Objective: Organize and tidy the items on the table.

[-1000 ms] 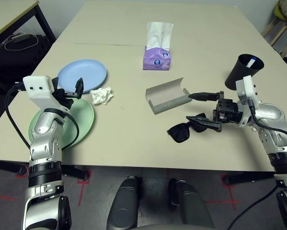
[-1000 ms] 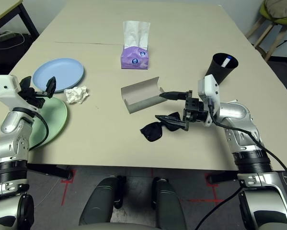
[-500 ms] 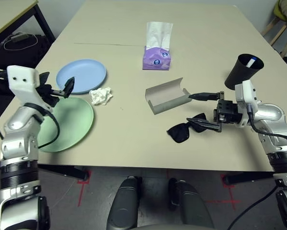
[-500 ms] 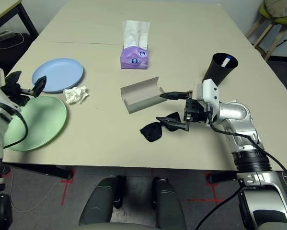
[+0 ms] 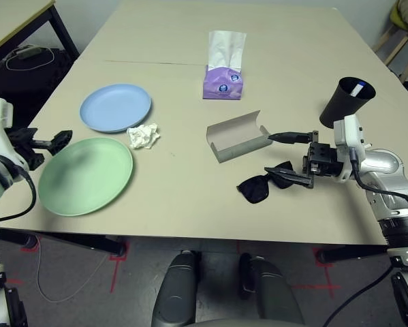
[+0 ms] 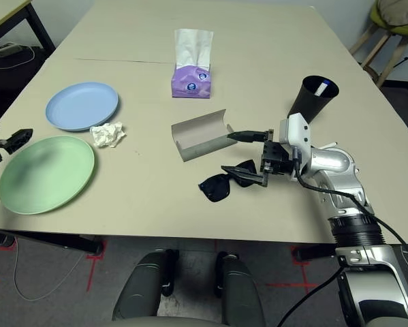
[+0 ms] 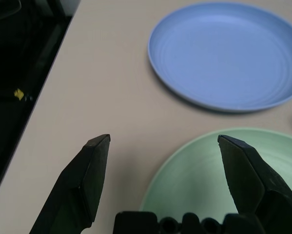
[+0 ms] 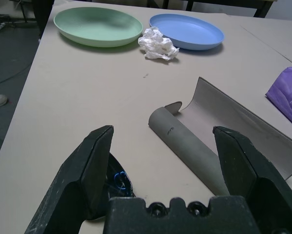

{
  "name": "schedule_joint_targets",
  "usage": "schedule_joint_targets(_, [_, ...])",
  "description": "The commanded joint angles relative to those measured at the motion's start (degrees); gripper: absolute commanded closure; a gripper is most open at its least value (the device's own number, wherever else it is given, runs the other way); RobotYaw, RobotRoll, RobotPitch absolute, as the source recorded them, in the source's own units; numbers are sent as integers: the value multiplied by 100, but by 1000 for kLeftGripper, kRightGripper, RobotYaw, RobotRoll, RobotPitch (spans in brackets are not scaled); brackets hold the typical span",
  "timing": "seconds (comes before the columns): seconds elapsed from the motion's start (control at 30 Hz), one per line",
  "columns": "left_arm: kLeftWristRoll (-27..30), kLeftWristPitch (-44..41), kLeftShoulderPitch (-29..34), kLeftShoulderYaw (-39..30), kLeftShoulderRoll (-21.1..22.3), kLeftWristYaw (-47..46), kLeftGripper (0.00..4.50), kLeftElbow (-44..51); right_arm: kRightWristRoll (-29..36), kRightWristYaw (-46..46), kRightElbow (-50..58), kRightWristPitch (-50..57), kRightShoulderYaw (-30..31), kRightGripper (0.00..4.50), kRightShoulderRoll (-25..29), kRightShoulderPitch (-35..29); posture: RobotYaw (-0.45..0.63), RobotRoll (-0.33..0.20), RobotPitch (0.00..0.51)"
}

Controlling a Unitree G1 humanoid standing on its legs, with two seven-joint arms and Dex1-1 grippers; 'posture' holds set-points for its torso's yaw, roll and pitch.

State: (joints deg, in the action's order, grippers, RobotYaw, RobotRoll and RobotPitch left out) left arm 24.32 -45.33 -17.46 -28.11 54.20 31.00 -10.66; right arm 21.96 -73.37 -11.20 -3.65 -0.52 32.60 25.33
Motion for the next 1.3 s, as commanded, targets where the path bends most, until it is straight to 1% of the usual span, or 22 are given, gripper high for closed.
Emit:
schedule_joint_targets(0.03, [31, -460, 183, 18, 204, 208, 0, -152, 48, 36, 111, 44, -11, 20, 18, -93, 143, 0, 147])
schedule_joint_targets(0.13, [26, -545, 249, 24, 251, 324, 0, -218, 33, 84, 112, 22, -21, 20, 16, -92, 140, 0, 148])
schedule_joint_targets(0.33, [-17, -483, 489, -5, 193, 450, 0, -246, 36, 120, 146, 37, -2, 20, 15, -96, 139, 0, 147])
schedule_joint_targets(0.43, [-54, -435, 626, 19, 238, 530, 0, -317, 46, 128, 194, 61, 13, 20, 15, -108, 140, 0, 146])
schedule_joint_targets(0.6, [-135, -304, 668, 5, 280, 548, 0, -531, 63, 146, 293, 107, 41, 20, -11, -140, 140, 0, 143])
schedule_joint_targets(0.7, [-184, -204, 678, -3, 282, 552, 573, -660, 65, 145, 282, 93, 34, 0, -24, -150, 139, 0, 142])
schedule_joint_targets(0.73, [-190, -177, 687, -5, 279, 557, 915, -686, 69, 140, 268, 78, 26, 0, -31, -152, 139, 0, 142])
schedule_joint_targets(0.77, [-200, -139, 695, -5, 276, 561, 1358, -712, 80, 141, 254, 65, 13, 0, -47, -151, 139, 0, 142])
schedule_joint_targets(0.8, [-197, -127, 696, -26, 260, 550, 1709, -734, 111, 166, 239, 69, -18, 0, -77, -151, 139, 0, 142])
schedule_joint_targets(0.97, [-163, -118, 722, -77, 216, 553, 3762, -763, 382, 217, 313, 452, -74, 0, -164, -234, 140, 0, 141])
schedule_joint_targets(1.03, [-152, -126, 733, -82, 210, 565, 4480, -762, 381, 230, 344, 459, -62, 0, -170, -259, 141, 0, 142])
schedule_joint_targets(1.3, [-101, -188, 712, -127, 202, 637, 4480, -865, 384, 316, 494, 508, -27, 0, -195, -272, 141, 0, 142])
